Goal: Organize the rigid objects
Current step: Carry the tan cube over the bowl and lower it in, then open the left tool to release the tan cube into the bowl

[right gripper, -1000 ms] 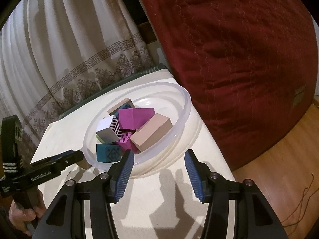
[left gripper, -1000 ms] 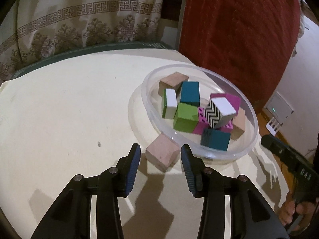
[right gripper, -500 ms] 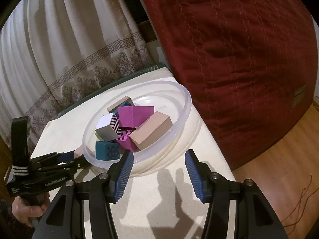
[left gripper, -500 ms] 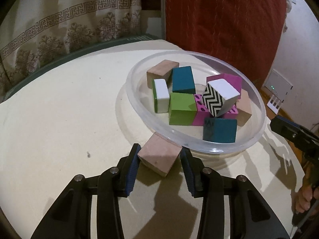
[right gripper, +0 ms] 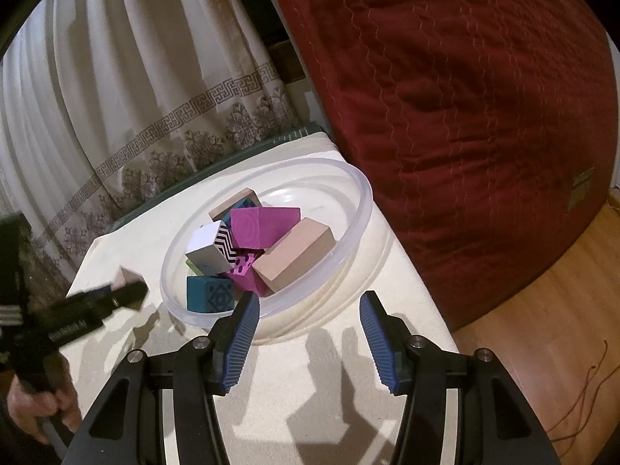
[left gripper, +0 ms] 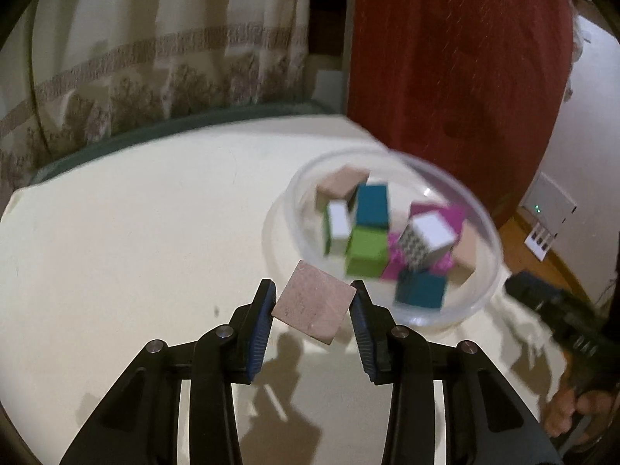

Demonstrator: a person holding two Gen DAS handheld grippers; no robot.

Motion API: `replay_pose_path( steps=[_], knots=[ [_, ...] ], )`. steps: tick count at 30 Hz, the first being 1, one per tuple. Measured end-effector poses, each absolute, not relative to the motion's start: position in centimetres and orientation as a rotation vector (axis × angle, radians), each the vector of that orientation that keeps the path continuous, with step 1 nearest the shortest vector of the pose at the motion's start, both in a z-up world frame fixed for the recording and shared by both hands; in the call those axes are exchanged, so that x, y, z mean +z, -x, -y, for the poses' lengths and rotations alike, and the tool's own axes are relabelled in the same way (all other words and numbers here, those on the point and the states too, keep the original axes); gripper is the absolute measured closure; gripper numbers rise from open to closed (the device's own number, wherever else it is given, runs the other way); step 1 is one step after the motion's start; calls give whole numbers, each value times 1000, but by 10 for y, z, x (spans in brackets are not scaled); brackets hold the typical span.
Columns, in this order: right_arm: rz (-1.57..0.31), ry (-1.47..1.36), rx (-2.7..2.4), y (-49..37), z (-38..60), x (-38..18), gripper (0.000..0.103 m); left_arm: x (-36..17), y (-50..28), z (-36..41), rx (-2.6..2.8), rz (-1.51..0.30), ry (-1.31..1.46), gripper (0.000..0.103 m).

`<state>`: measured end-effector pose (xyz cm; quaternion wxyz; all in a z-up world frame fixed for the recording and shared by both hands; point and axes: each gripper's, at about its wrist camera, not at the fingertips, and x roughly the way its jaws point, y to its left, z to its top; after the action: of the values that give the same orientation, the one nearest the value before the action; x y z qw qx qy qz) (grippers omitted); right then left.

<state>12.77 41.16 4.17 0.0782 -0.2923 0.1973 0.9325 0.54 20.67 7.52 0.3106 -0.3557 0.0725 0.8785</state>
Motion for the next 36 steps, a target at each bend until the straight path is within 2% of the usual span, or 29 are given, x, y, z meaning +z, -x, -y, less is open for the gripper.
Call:
replay_pose_path(
  steps=[8, 19, 21, 22, 23, 28, 33, 36],
  knots=[
    [-595, 873, 2793, -128, -411, 41, 46, 97, -6, -241, 2277, -191, 865, 63],
    [-598, 871, 2794, -129, -414, 41, 46, 94, -2, -262, 2249, -209, 880, 62],
    [-600, 871, 2793, -129, -414, 41, 46, 88, 0, -263, 2249, -222, 913, 47],
    [-600, 871, 2794, -130, -414, 41, 46, 86, 2, -261, 2266, -217, 931, 30],
    [-599, 871, 2794, -130, -414, 41, 46, 85, 2, -258, 2283, -204, 930, 25],
    [-586, 873, 2794, -131, -413, 41, 41, 85, 4, -241, 2326, -164, 951, 24],
    [-572, 876, 2796, -134, -408, 42, 34, 88, -3, -225, 2431, -185, 930, 13],
    [-554, 874, 2800, -136, -404, 44, 30, 94, -9, -218, 2473, -186, 903, 10]
  ],
)
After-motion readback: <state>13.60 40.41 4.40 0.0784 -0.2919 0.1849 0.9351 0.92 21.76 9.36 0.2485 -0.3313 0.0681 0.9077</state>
